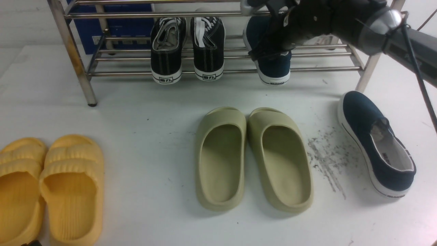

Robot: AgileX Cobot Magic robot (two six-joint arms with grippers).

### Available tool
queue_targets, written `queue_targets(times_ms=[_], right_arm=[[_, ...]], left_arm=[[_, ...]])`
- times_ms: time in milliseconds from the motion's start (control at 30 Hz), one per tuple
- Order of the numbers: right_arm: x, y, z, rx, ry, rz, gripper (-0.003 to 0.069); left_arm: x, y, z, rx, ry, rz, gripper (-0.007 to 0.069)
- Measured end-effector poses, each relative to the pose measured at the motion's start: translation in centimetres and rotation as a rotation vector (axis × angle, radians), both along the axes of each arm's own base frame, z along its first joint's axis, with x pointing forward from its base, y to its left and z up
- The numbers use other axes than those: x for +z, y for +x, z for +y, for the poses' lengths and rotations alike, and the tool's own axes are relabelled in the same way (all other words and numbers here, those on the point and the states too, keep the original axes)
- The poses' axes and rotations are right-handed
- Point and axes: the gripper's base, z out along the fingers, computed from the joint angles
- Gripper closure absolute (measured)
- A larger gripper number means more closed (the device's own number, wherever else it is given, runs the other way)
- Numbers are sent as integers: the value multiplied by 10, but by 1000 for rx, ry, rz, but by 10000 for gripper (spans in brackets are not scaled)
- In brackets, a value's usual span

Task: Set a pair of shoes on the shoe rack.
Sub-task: Use the right arm to put a shoe into the shoe rack, then use the right arm to grab the shoe closest to it

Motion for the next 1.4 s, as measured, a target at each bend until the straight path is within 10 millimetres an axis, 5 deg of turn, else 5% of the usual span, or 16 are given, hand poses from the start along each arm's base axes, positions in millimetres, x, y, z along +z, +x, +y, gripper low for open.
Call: queue_targets(times_ms=[300,567,733,867,933,1000,1133,1167,1200,1267,1400], right_arm=[[48,-58,4,4,-26,224,304],[94,-109,-16,-1,-58,324,529],[95,-135,-50,-79,-57,374,620],[62,-167,-118,-310,-37,529,629],[52,-176,-136,-378,-12,554,620],[20,-187,-160,-475,50,625,573],[-12,-189,-169,-507,93,665,459],[-26,-186,-170,-501,108,651,358],[-27,-186,-170,-502,108,657,358],[-43,-177,-168,-499,137,622,237],[-60,-164,-165,-506,170,609,148]], left_arm=[[0,0,0,0,0,0,480],[0,0,0,1,0,0,480],[0,0,0,1,0,0,478],[0,0,0,1,0,0,473],[0,0,0,1,0,0,472],[0,0,0,1,0,0,470],[0,0,0,1,0,0,467],[0,0,0,1,0,0,464],[0,0,0,1,0,0,463],[0,0,0,1,0,0,461],[0,0,0,1,0,0,459]])
